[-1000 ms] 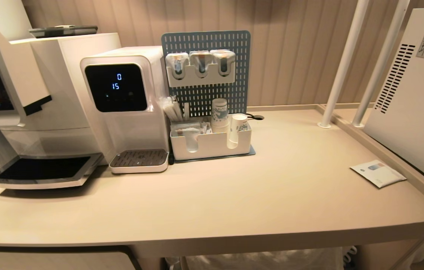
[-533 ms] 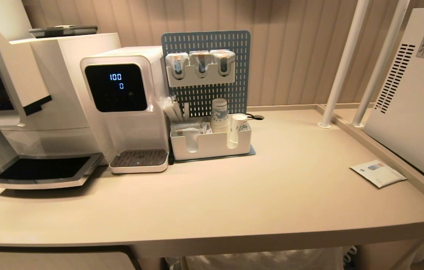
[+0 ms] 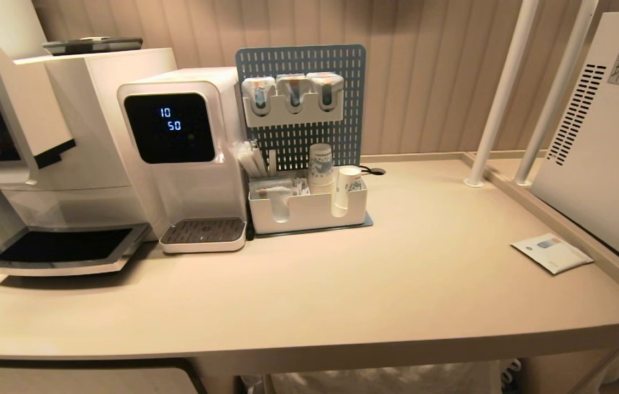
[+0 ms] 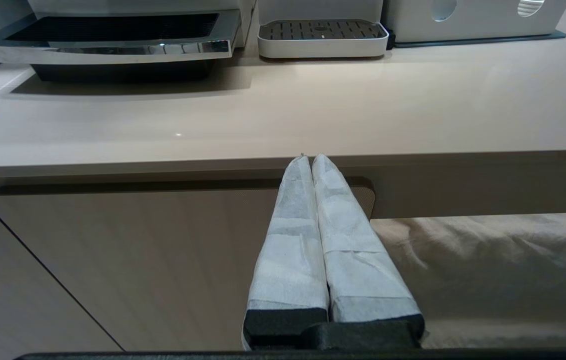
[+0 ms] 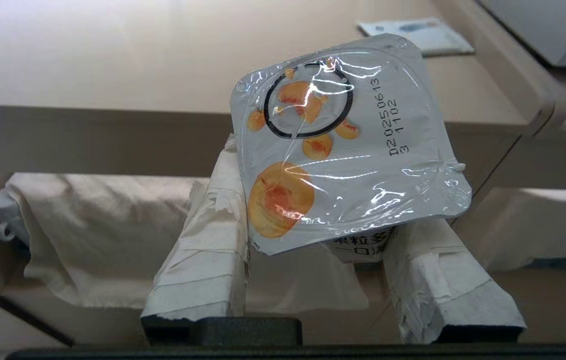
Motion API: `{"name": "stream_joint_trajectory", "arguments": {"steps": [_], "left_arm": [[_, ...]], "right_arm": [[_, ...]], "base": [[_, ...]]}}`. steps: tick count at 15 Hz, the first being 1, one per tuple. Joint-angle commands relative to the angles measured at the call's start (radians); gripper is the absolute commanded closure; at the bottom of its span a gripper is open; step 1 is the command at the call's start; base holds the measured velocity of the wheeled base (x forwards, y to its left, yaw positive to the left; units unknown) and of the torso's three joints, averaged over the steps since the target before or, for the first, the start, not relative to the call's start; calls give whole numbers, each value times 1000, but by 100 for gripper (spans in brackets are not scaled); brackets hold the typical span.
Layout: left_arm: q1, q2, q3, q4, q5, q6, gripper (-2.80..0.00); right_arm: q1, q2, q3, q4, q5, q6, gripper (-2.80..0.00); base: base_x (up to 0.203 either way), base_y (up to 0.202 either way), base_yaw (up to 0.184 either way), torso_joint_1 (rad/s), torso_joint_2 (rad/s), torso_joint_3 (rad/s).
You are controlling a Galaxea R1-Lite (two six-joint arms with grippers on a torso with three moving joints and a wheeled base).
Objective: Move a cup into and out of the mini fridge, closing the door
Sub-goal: Put the yoghurt in the freezer
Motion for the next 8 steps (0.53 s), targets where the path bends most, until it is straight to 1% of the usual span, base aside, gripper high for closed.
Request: {"name": "stream_joint_trajectory", "arguments": {"steps": [1, 5, 7, 8], "left_arm": [[0, 0, 0, 0, 0, -1, 0], [0, 0, 0, 0, 0, 0, 0], [0, 0, 0, 0, 0, 0, 0], [0, 0, 0, 0, 0, -2, 0]], "right_arm": [[-5, -103, -3, 3, 0, -1, 0], [-5, -123, 24, -86, -2, 10, 0], [-5, -121, 20, -11, -10, 38, 0], [-5, -121, 23, -25, -10, 40, 0]], "base": [[0, 0, 0, 0, 0, 0], [0, 0, 0, 0, 0, 0], [0, 0, 0, 0, 0, 0], [0, 0, 0, 0, 0, 0]]}}
